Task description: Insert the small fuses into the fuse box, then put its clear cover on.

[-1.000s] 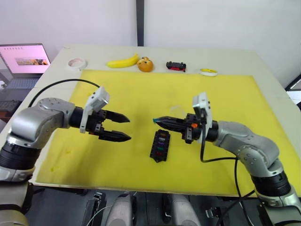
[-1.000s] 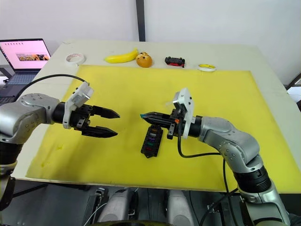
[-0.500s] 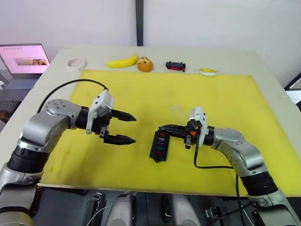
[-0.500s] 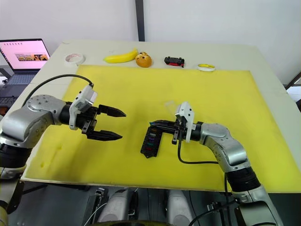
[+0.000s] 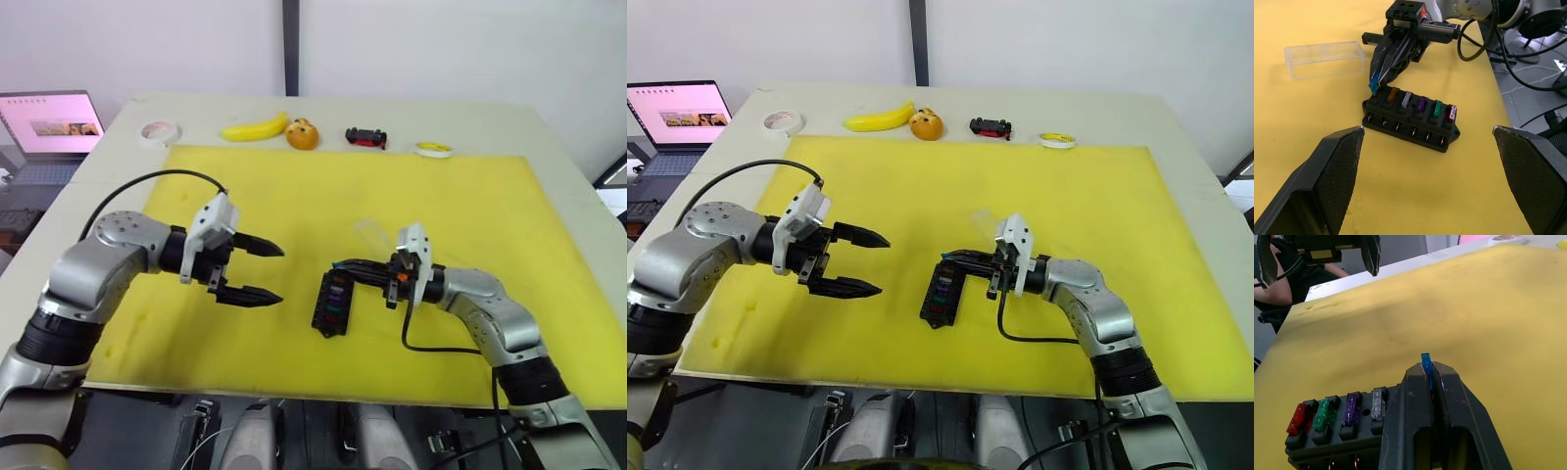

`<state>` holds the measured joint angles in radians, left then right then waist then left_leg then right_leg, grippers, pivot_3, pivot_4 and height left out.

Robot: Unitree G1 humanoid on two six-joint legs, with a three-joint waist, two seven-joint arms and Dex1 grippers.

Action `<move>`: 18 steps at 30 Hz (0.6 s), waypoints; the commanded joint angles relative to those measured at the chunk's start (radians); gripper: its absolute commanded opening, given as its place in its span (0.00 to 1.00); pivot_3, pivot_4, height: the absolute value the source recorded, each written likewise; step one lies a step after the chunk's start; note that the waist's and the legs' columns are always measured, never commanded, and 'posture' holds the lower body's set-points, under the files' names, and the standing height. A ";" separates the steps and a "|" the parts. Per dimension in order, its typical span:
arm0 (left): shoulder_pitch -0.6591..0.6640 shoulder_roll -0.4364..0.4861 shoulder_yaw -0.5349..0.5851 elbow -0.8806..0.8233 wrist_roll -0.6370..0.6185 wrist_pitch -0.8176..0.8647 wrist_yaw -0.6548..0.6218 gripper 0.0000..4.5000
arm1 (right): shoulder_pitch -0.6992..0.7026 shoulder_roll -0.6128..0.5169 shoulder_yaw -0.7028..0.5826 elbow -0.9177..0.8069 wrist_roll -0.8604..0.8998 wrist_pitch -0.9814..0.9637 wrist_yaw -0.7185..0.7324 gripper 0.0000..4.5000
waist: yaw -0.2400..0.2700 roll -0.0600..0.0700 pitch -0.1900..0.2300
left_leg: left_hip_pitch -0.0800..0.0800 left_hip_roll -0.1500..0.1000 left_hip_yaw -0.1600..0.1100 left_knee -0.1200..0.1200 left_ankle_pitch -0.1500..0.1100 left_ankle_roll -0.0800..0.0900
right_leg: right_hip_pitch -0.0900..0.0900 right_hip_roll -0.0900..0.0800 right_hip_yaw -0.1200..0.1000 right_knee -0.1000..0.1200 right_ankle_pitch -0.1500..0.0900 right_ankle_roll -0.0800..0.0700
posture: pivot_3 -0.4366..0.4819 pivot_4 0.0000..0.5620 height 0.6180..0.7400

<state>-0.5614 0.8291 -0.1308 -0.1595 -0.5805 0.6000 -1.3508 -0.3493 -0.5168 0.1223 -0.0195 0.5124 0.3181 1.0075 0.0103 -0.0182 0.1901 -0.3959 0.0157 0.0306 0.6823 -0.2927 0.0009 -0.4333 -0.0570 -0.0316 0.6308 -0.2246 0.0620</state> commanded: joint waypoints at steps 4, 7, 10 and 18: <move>-0.004 0.007 0.026 -0.033 -0.002 -0.013 -0.006 0.98 | -0.001 0.007 -0.026 0.006 -0.016 -0.027 0.021 0.00 | 0.000 0.000 0.000 | 0.000 0.000 0.000 0.000 0.000 0.000 | 0.000 0.000 0.000 0.000 0.000 0.000 | 0.48 0.27 0.98; -0.005 0.006 0.026 -0.034 -0.002 -0.011 -0.004 0.98 | 0.001 0.010 -0.026 0.016 -0.025 -0.033 0.027 0.00 | 0.000 0.000 0.000 | 0.000 0.000 0.000 0.000 0.000 0.000 | 0.000 0.000 0.000 0.000 0.000 0.000 | 0.48 0.27 0.98; -0.003 0.008 0.029 -0.040 -0.006 -0.006 -0.002 0.98 | 0.002 0.012 -0.022 0.015 -0.030 -0.035 0.030 0.00 | 0.000 0.000 0.000 | 0.000 0.000 0.000 0.000 0.000 0.000 | 0.000 0.000 0.000 0.000 0.000 0.000 | 0.48 0.27 0.98; 0.000 0.008 0.032 -0.041 -0.006 -0.006 0.000 0.98 | 0.004 0.017 -0.027 -0.013 -0.026 -0.020 0.035 0.00 | 0.000 0.000 0.000 | 0.001 0.000 0.000 0.000 0.000 0.000 | 0.000 0.000 0.000 0.001 0.000 0.000 | 0.48 0.27 0.98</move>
<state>-0.5565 0.8291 -0.1307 -0.1722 -0.5794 0.6012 -1.3495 -0.3471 -0.5072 0.1128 0.0034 0.4757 0.2997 1.0370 0.0102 -0.0182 0.1901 -0.3953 0.0157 0.0306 0.6824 -0.2926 0.0008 -0.4329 -0.0570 -0.0316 0.6314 -0.2246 0.0620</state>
